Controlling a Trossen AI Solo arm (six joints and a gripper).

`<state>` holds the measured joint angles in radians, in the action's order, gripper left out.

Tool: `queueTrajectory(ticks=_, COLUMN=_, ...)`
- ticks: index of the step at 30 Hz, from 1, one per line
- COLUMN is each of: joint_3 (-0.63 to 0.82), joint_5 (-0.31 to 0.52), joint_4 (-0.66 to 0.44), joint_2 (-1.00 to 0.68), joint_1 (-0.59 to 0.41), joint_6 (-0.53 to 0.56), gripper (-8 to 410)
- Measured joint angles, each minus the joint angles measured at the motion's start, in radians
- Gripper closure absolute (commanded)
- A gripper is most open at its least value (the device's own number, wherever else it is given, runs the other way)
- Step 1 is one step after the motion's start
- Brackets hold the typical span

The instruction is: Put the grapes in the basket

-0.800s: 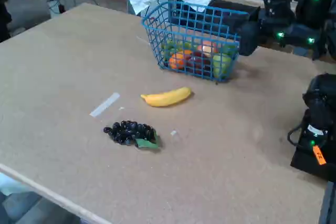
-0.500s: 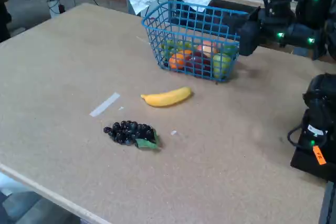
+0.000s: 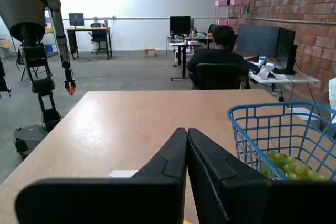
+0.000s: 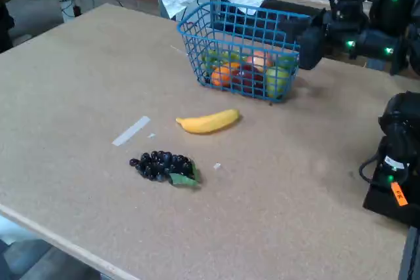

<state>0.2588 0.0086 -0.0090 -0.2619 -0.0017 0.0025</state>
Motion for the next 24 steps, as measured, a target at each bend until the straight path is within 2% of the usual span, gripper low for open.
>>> queueTrajectory(ticks=18, joint_3=0.0, joint_5=0.0, joint_4=0.002, joint_2=0.0, joint_1=0.0, joint_6=0.0, gripper=401)
queueTrajectory(ticks=24, joint_3=0.014, joint_5=0.0, joint_4=0.008, joint_2=-0.037, joint_1=0.0, joint_6=-0.001, gripper=371)
